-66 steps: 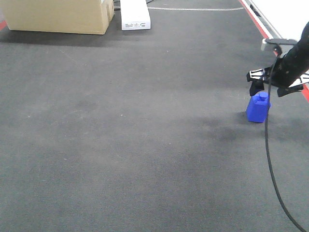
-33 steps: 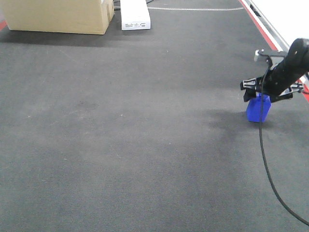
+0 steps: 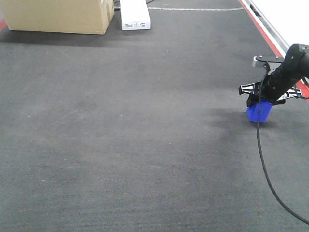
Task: Pour parts from conveyor to right shelf
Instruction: 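Lower the open right gripper around the blue part and close it, then lift the blue part off the conveyor with the right gripper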
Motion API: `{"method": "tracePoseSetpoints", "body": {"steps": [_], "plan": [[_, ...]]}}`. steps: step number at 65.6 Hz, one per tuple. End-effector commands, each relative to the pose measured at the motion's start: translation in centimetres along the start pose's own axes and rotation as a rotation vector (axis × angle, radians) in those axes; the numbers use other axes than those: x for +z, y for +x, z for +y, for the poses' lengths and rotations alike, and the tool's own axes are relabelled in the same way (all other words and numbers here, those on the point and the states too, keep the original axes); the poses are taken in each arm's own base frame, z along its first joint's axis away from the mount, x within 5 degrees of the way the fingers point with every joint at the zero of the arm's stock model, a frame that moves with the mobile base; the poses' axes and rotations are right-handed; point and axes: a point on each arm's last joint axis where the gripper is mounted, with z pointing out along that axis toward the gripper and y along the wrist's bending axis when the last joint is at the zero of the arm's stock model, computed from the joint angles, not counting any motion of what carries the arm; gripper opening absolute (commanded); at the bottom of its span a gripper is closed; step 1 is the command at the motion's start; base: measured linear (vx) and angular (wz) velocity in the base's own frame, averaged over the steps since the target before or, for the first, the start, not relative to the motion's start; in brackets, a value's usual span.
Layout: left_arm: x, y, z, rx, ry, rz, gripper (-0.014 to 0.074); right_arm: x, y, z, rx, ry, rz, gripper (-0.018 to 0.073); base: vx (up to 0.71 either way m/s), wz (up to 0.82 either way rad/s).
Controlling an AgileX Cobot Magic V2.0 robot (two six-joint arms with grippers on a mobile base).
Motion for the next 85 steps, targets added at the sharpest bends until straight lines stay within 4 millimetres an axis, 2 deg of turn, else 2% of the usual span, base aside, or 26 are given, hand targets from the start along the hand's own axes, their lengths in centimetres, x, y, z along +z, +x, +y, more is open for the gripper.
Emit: {"method": "tracePoseSetpoints", "body": {"steps": [1,5,12,19,30,40,45,49,50,57,66,73,75,85], "plan": [[-0.3,-1.3,0.0,-0.017,0.003,-0.102,-0.0006,-5.4,-2.0,0.2,-0.002,0.014,-0.147,-0.0011,0.0,0.0],[-0.3,-1.3,0.0,-0.017,0.003,-0.102,-0.0006,-6.6,-2.2,0.3,-0.005,0.016,-0.173,-0.001,0.0,0.0],[-0.3,-1.3,0.0,-0.017,0.003,-0.102,-0.0006,-9.9,-2.6,0.5,-0.011,0.022,-0.241,-0.0009,0.0,0.0],[-0.3,-1.3,0.0,-0.017,0.003,-0.102,-0.0006,-14.2,-2.6,1.0,-0.017,0.023,-0.309,-0.0007,0.0,0.0],[-0.3,-1.3,0.0,-0.017,0.003,-0.102,-0.0006,-21.3,-1.4,2.2,-0.037,0.015,-0.387,-0.0006,0.0,0.0],[-0.3,-1.3,0.0,-0.017,0.003,-0.102,-0.0006,-28.0,1.3,4.9,-0.101,0.005,-0.547,-0.0004,0.0,0.0],[-0.3,-1.3,0.0,-0.017,0.003,-0.102,-0.0006,-30.1,3.4,6.4,-0.127,-0.01,-0.632,-0.0005,0.0,0.0],[-0.3,-1.3,0.0,-0.017,0.003,-0.102,-0.0006,-30.9,5.4,7.6,-0.149,-0.029,-0.689,-0.0005,0.0,0.0],[-0.3,-1.3,0.0,-0.017,0.003,-0.102,-0.0006,-31.7,6.1,7.8,-0.153,-0.032,-0.729,-0.0005,0.0,0.0],[-0.3,-1.3,0.0,-0.017,0.003,-0.102,-0.0006,-32.8,10.3,8.8,-0.172,-0.056,-0.838,-0.0005,0.0,0.0],[-0.3,-1.3,0.0,-0.017,0.003,-0.102,-0.0006,-32.8,16.1,8.4,-0.145,-0.068,-0.913,-0.0005,0.0,0.0],[-0.3,-1.3,0.0,-0.017,0.003,-0.102,-0.0006,-32.0,20.7,7.8,-0.149,-0.054,-0.948,-0.0005,0.0,0.0],[-0.3,-1.3,0.0,-0.017,0.003,-0.102,-0.0006,-31.2,22.3,7.6,-0.149,-0.05,-0.944,-0.0005,0.0,0.0],[-0.3,-1.3,0.0,-0.017,0.003,-0.102,-0.0006,-29.5,27.9,7.0,-0.151,-0.045,-0.978,-0.0005,0.0,0.0]]}}
